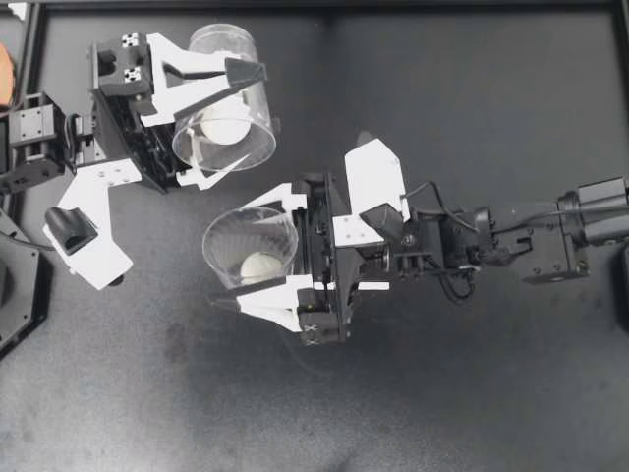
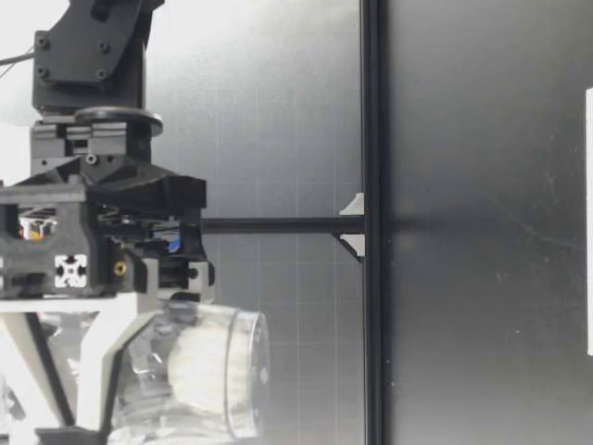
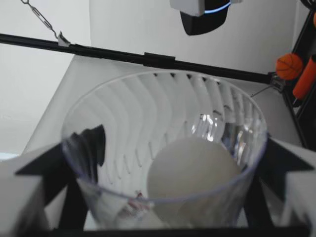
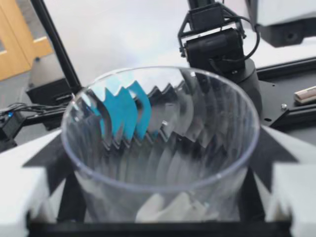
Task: Transfer one of the two balls in the right glass into the left glass, then transfer it back to the right glass.
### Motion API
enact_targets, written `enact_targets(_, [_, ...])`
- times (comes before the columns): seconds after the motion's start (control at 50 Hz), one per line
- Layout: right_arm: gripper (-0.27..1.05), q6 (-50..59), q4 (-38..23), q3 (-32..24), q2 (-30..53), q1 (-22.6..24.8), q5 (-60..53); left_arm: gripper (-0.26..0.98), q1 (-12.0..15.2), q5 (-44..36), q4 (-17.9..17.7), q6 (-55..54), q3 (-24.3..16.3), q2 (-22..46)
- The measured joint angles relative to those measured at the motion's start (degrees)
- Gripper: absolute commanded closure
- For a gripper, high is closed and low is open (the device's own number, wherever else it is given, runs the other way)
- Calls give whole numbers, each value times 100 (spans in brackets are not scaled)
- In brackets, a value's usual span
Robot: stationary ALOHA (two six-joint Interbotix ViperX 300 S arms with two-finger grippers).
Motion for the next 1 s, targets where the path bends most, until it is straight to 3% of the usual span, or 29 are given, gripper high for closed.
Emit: enact_targets(1.0, [6,0,0,0,70,-105,18,-4,9,-299,0,492,149,0])
